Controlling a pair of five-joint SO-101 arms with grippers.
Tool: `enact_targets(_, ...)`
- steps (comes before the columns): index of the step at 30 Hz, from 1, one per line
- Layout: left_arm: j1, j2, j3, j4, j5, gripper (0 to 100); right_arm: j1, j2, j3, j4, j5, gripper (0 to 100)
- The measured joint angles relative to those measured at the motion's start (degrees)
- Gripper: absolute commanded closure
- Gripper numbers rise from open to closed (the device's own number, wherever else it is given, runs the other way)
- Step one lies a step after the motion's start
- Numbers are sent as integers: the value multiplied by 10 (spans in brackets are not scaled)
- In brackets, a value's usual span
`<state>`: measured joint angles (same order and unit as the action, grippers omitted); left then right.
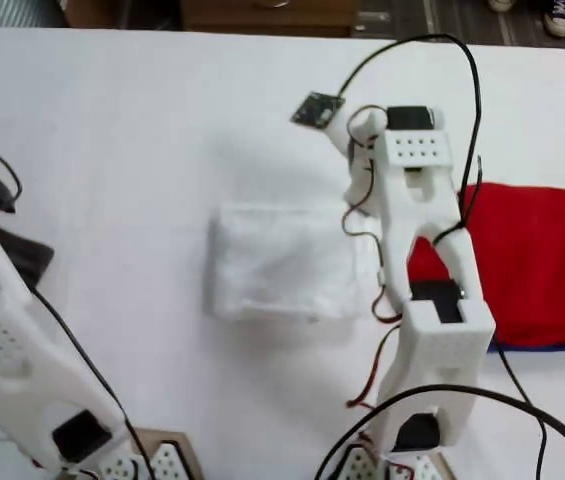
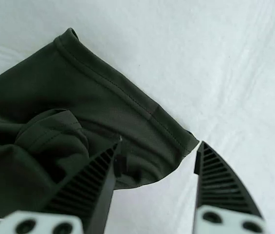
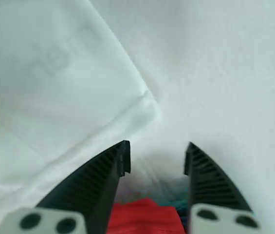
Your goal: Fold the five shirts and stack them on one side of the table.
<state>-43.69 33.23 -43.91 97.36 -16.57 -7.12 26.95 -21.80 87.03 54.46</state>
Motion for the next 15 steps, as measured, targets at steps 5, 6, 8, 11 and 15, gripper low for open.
enact_targets(5,5,0,0,0,0,751,0,-1,0,2,-84,758)
enact_targets(6,5,0,0,0,0,751,0,-4,0,2,-108,758)
enact_targets(8,6,0,0,6,0,751,0,-23,0,3,-157,760)
enact_targets(11,18,0,0,23,0,751,-8,-65,0,21,-221,837)
enact_targets(15,50,0,0,37,4,751,-50,-89,0,69,-251,971)
